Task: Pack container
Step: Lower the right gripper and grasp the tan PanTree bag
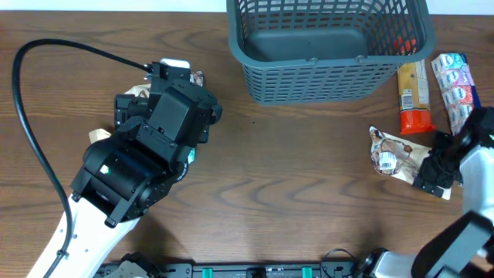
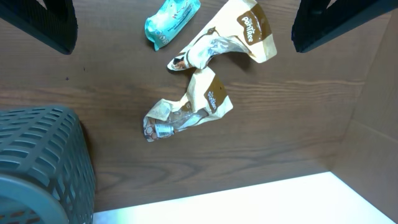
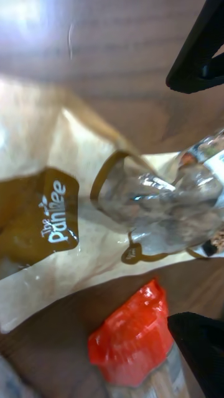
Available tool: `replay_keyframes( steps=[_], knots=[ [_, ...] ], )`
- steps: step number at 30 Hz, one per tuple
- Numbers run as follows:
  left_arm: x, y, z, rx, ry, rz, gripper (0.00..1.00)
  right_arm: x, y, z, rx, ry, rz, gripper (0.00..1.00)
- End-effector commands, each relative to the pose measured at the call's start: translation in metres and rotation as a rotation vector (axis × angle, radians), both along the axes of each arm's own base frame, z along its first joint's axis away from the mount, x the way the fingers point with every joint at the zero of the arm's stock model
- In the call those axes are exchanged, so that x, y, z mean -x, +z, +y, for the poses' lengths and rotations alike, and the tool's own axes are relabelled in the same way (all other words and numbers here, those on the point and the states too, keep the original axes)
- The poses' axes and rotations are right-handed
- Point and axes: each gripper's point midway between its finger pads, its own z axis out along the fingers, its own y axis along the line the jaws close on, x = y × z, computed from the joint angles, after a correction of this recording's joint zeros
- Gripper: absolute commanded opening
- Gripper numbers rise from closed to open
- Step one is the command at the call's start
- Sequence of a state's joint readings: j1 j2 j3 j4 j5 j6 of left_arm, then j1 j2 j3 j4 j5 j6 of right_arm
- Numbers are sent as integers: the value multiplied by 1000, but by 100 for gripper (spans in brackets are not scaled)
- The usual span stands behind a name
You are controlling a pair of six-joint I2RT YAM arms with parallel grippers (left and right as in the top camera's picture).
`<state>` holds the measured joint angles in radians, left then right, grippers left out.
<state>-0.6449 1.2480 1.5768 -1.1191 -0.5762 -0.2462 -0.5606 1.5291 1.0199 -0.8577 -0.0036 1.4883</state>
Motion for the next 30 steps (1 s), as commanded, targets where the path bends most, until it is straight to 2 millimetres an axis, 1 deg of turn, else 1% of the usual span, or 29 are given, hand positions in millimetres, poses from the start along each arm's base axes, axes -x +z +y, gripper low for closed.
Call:
replay_keyframes(
  steps=[1,4,7,12,14,16,18,21,30],
  knots=[
    [0,-1,3,-9,13,0,99,-7,-20,7,-41,9,47,99],
    [0,-1,4,-9,14,0,99,-17,-29,11,-63,46,87,99],
    [0,-1,4,-9,14,0,99,-30,-34,15,-82,77,127,99],
    [0,-1,4,-9,13,0,99,-54,-40,16,-86,126,162,99],
    [0,-1,4,-11,13,3,99,-57,-45,17,-88,134,180,99],
    [1,-3,5,-16,14,9,99,-56,-50,19,-97,138,198,99],
    [3,-4,6,-23,14,18,99,-50,-53,21,-106,125,228,99],
    [4,-5,6,-16,23,21,99,-41,-53,19,-93,117,270,99],
    [4,-5,6,-13,25,21,99,-27,-53,18,-86,114,327,99]
  ],
)
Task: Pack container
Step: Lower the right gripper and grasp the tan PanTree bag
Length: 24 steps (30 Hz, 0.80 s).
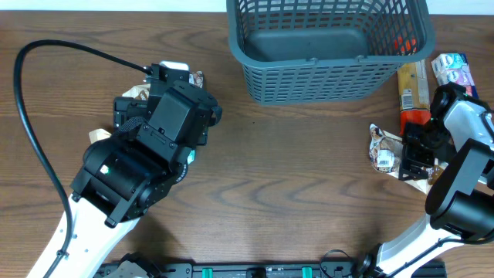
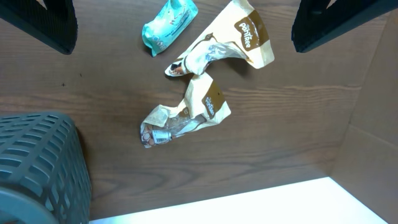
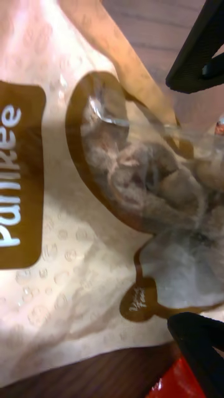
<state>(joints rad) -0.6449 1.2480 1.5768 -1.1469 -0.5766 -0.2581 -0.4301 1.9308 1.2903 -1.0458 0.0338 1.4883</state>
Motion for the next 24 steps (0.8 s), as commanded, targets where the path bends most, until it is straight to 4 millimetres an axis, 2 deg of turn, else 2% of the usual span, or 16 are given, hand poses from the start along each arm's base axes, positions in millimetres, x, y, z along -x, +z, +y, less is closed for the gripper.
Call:
replay_keyframes(
  steps=[1,5,10,24],
  knots=[
    [0,-1,4,-5,18,0,99,3,-2,-6,42,-6,30,99],
    [0,-1,4,10,30,-3,99,7,-4,-10,68,16,45,99],
    [0,-1,3,15,34,-5,99,-1,-13,-15,83,140,3,99],
    [0,-1,4,15,34,-4,99,-5,-25,-15,82,226,-31,99]
  ],
)
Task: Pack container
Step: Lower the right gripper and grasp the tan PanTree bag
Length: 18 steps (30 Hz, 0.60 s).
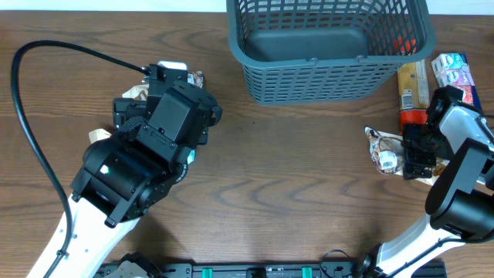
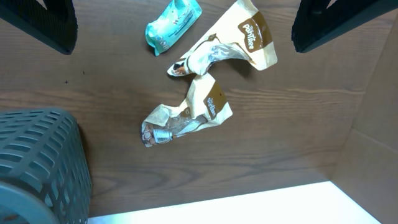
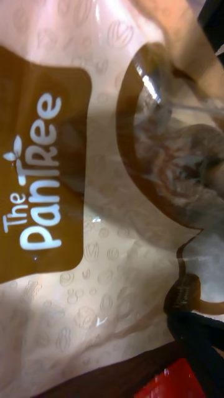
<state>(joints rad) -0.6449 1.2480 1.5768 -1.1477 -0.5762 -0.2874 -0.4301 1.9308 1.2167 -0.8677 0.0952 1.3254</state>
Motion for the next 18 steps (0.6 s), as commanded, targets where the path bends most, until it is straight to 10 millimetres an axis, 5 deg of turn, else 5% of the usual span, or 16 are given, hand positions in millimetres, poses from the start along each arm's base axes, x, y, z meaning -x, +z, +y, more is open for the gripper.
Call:
replay_keyframes(
  steps=[1,11,16,18],
  knots=[
    [0,-1,4,-7,15,0,99,8,-8,4,-5,60,36,99],
    [0,-1,4,-7,15,0,99,17,-15,14,-49,84,57,97],
    [0,-1,4,-8,15,0,99,22,-15,17,-64,99,78,67],
    [0,-1,4,-8,15,0,98,24,-15,18,-72,98,85,43]
  ],
)
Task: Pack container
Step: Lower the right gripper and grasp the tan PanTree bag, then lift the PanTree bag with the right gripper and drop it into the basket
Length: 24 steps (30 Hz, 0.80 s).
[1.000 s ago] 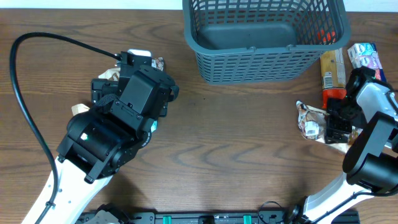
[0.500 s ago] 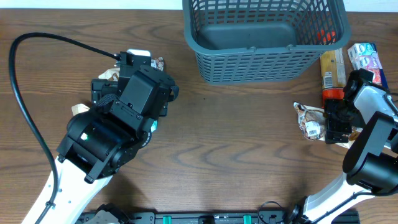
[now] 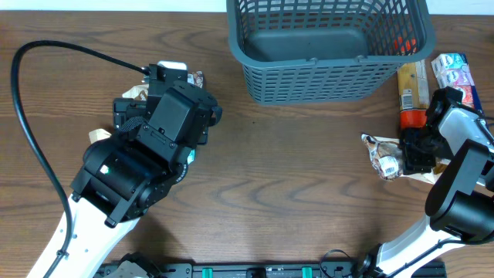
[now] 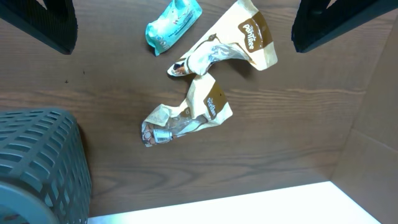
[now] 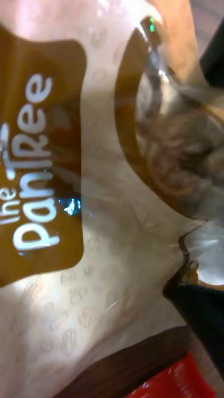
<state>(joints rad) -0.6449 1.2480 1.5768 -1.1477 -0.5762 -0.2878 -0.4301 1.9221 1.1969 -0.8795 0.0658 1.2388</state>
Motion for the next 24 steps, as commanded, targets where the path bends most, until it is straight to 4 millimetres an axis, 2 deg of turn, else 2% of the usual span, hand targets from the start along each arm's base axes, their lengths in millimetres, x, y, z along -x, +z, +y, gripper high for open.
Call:
replay_keyframes(
  steps=[1,2,4,10,15,20,23,24],
  knots=[
    [0,-1,4,-8,15,1,99,19,-12,10,-30,13,78,31],
    [0,-1,4,-8,15,0,99,20,-12,11,-32,14,81,13],
    [0,-1,4,-8,15,0,99,22,-12,12,-35,14,87,1],
    [0,-1,4,-9,15,0,99,29,-9,15,-47,15,114,2],
    [0,-1,4,-9,15,0,99,28,9,10,-14,42,85,1],
    [0,-1,4,-8,15,0,99,19,58,-2,95,96,-37,1],
    [0,-1,4,-9,15,0,99,14,102,-8,179,122,-158,1],
    [0,-1,4,-8,15,0,99,12,123,-10,218,134,-215,1]
  ],
)
